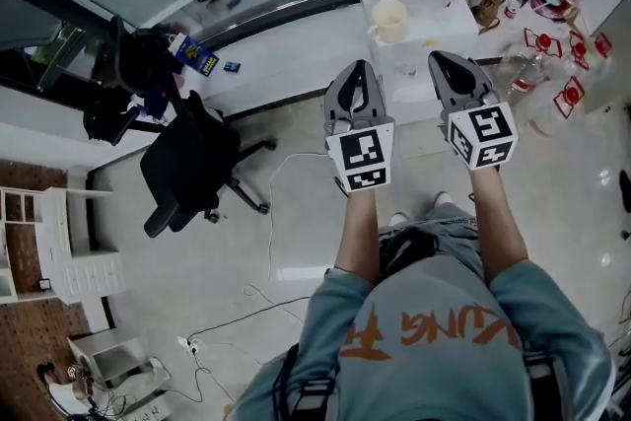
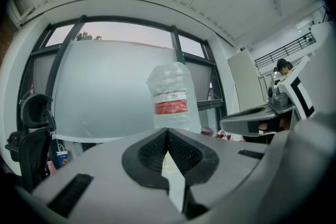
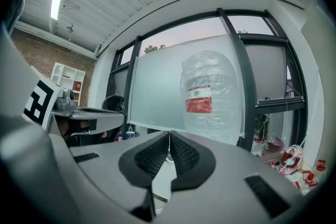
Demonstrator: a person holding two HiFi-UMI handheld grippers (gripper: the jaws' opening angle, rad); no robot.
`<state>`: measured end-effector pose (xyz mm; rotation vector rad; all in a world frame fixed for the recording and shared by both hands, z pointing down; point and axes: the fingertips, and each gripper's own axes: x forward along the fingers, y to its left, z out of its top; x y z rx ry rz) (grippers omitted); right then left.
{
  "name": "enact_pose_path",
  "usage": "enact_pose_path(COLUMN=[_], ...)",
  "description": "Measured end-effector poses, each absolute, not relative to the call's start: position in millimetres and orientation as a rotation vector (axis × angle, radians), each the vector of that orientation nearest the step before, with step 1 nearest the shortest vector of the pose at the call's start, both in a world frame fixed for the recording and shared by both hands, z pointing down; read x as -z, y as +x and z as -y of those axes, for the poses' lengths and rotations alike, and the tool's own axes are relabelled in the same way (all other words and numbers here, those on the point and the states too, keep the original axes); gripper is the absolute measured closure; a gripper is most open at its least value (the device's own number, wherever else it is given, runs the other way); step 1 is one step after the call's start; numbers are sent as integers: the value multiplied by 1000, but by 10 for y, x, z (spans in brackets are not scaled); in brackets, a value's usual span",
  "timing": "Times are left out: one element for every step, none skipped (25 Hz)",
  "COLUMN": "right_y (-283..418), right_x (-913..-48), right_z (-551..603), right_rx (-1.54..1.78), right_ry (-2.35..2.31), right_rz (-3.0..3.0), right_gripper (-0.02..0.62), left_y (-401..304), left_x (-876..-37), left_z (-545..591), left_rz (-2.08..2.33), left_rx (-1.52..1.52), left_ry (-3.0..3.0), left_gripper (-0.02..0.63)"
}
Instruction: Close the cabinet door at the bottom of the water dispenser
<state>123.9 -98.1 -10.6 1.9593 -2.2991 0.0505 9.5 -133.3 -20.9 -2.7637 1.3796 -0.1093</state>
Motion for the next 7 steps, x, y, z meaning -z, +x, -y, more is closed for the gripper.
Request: enact_pose_path(right_y=[1249, 1254, 1256, 1259, 1263, 1269, 1276], right_x=[116, 123, 126, 126, 124, 123, 122], right_z=[989, 999, 1007, 1011, 1011, 1007, 1003], right_rx=[-47, -45, -44, -43, -43, -42, -40], right_ry=[1964, 1967, 1970, 1973, 1976, 1979, 1982], right_rz=[2296, 2293, 2290, 2288, 2287, 2285, 2284], right_gripper=[566, 566, 566, 566, 566, 566, 566], left_y=[101, 105, 108, 112, 120, 130, 141], left_x=[214, 217, 219, 218, 214, 208, 203], left_z=[1345, 1355, 1360, 1360, 1355, 1349, 1341], left_rz=[-1376, -1371, -1366, -1359, -1353, -1346, -1339], left_rx=[112, 114, 116, 119, 122, 126, 130], left_ry=[-2764, -2765, -2767, -2768, -2769, -2771, -2772], left_gripper=[598, 598, 598, 598, 598, 598, 598])
